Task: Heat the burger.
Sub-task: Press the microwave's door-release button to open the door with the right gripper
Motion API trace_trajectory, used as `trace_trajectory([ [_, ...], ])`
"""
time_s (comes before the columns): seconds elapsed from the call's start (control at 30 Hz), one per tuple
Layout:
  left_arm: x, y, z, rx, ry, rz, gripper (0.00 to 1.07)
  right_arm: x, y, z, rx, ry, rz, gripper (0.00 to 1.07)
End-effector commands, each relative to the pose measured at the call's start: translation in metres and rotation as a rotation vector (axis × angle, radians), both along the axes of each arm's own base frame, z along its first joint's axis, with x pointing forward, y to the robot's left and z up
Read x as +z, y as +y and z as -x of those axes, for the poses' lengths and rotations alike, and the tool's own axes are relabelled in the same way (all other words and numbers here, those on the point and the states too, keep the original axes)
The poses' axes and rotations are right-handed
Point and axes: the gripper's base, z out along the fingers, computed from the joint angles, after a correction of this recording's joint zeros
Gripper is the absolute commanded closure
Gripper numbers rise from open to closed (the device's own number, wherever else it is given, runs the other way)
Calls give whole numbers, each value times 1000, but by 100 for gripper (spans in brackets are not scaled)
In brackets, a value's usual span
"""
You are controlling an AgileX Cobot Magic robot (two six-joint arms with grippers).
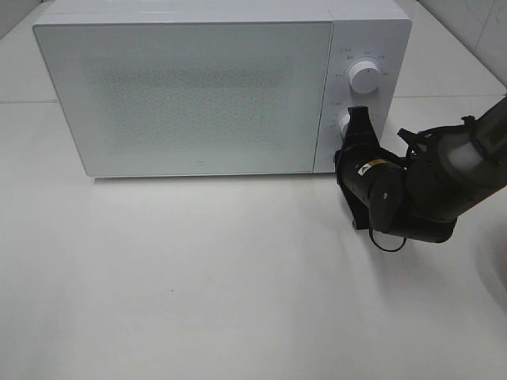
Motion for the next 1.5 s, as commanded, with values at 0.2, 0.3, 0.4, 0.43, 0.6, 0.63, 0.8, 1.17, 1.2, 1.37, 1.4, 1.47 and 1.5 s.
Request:
trace_trajectory([
  [0.2, 1, -1, 2, -6, -27, 7, 2, 16, -7, -15, -29, -125, 1, 107],
  [0.3, 1, -1, 2, -6, -27, 7, 2, 21, -8, -22, -29, -152, -5, 107],
  [0.4, 1, -1, 2, -6, -27, 7, 2, 24, -6, -26, -28, -166, -14, 107],
  [0.43, 1, -1, 2, -6, -27, 7, 2, 24, -6, -26, -28, -166, -14, 107],
  [0.6, 1, -1, 2, -6, -27, 7, 2, 28, -3, -29, -27, -187, -27, 107],
  [0.63, 1, -1, 2, -6, -27, 7, 2, 28, -3, -29, -27, -187, -27, 107],
  [0.8, 1, -1, 2, -6, -27, 7, 2, 30, -3, -30, -36, -202, -30, 107],
  [1.17, 1, -1, 2, -6, -27, 7, 2, 51, -1, -54, -40, -294, -31, 107],
  [1.2, 1, -1, 2, -6, -27, 7, 2, 54, 0, -56, -42, -304, -40, 107],
  [1.37, 1, -1, 2, -6, -27, 7, 2, 52, 1, -56, -35, -278, -46, 107],
  [1.4, 1, -1, 2, -6, -27, 7, 2, 51, 2, -55, -31, -277, -47, 107],
  [1.47, 1, -1, 2, -6, -27, 7, 2, 51, 2, -55, -28, -276, -48, 107],
  [1.5, 1, -1, 2, -6, -27, 7, 2, 51, 2, -55, -28, -276, -48, 107],
])
